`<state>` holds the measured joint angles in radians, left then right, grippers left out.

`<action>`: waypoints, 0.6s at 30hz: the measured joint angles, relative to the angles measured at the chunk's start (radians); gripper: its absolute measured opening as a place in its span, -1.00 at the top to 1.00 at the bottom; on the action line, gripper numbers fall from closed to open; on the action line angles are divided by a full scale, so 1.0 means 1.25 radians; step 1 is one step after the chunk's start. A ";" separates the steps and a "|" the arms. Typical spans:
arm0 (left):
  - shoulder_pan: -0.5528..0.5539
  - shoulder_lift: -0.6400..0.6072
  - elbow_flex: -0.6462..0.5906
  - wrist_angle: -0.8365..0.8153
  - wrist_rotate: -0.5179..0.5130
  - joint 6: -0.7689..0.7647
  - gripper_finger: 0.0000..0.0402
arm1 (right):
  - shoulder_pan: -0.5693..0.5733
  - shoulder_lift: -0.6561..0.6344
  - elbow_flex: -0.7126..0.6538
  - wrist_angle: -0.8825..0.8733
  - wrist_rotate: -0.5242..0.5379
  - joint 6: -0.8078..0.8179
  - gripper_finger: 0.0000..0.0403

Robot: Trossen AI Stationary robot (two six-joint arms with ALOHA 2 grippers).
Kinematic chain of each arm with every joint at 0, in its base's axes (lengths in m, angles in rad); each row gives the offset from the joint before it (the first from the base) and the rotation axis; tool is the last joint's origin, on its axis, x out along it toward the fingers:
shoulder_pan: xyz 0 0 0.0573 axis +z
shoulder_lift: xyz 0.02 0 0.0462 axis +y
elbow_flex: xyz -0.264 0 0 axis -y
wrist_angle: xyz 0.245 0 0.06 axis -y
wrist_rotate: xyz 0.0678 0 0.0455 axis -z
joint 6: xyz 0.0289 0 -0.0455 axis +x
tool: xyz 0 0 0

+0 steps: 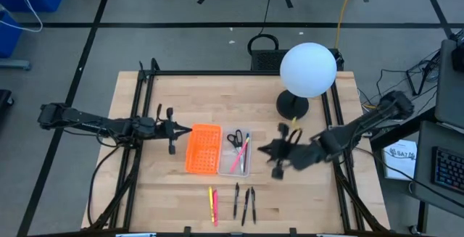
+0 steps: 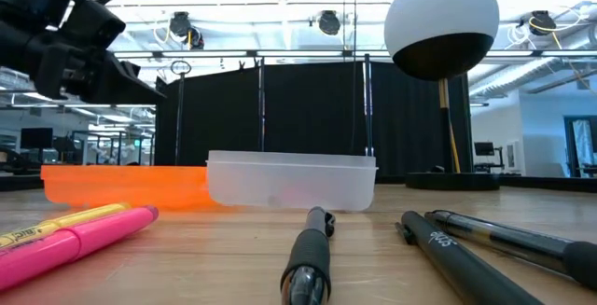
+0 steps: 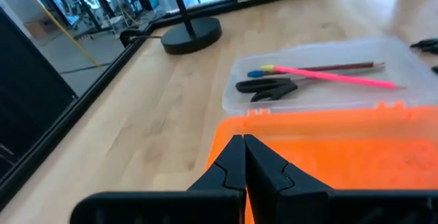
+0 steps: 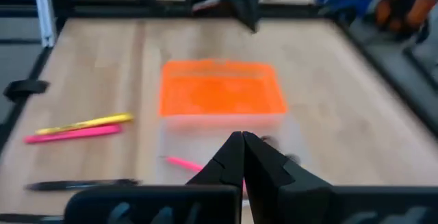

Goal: Pick & place school supplies into a supply box
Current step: Put the right black pen into the supply box

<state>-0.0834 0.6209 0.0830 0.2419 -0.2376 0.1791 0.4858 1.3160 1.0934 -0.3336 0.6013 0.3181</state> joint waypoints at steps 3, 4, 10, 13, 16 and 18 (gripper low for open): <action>0.000 0.001 0.000 -0.013 -0.006 0.017 0.97 | 0.025 0.110 0.155 -0.125 -0.023 0.119 1.00; 0.000 0.001 0.000 -0.020 -0.007 0.014 0.97 | 0.030 0.143 0.209 -0.161 -0.046 0.157 1.00; 0.000 0.001 0.000 -0.014 -0.007 0.015 0.97 | 0.056 0.347 0.501 -0.320 -0.213 0.408 1.00; 0.000 0.001 0.000 -0.001 -0.007 -0.018 0.97 | 0.066 0.440 0.577 -0.334 -0.306 0.543 1.00; 0.000 0.001 0.000 -0.003 -0.007 -0.063 0.97 | 0.080 0.512 0.593 -0.333 -0.359 0.683 1.00; 0.000 0.001 0.000 -0.002 -0.003 -0.098 0.97 | 0.089 0.548 0.593 -0.349 -0.357 0.768 1.00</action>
<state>-0.0834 0.6216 0.0834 0.2390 -0.2419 0.0565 0.5976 2.0008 1.8341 -0.7696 0.1545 1.2780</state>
